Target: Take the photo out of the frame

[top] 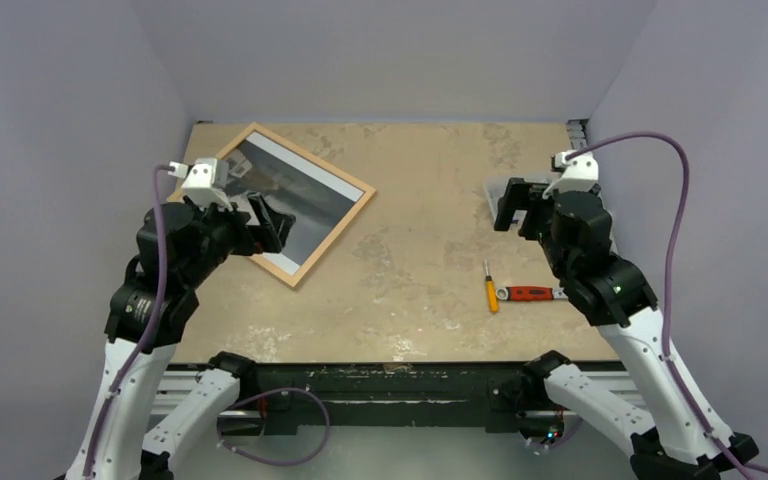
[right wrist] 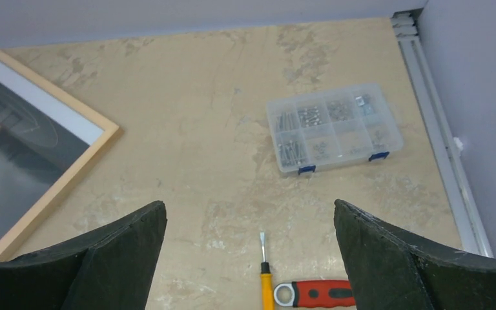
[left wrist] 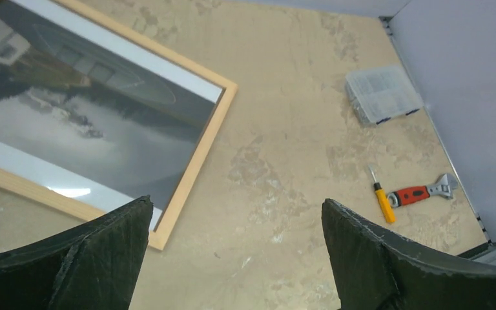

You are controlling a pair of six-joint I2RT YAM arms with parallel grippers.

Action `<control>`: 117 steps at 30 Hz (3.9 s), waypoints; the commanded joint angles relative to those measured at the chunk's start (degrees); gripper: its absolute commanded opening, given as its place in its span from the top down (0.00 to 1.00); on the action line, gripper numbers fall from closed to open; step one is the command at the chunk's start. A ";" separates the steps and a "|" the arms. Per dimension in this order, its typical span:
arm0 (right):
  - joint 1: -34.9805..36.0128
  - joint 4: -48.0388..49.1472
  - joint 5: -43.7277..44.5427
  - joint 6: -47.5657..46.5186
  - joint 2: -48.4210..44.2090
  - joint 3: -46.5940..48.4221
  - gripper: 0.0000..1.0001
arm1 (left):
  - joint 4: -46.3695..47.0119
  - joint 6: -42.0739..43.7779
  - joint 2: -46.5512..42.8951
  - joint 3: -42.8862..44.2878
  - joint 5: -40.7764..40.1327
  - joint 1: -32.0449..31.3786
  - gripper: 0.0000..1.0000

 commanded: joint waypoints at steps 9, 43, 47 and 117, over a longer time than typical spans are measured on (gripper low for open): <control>0.15 10.53 -32.44 4.27 10.76 -8.19 0.01 | -5.15 -1.76 9.48 -9.63 1.63 0.54 0.00; 8.80 14.54 -31.12 4.66 15.24 -18.64 0.01 | -5.37 -50.13 27.06 -16.64 -6.77 21.00 0.00; 8.83 14.26 -30.26 4.48 13.92 -20.40 0.01 | -3.32 -50.41 31.28 -17.22 -3.63 21.02 0.06; 48.33 71.37 -8.90 -64.54 42.32 -20.67 0.01 | -7.20 -39.12 21.51 -24.62 -3.79 20.09 1.00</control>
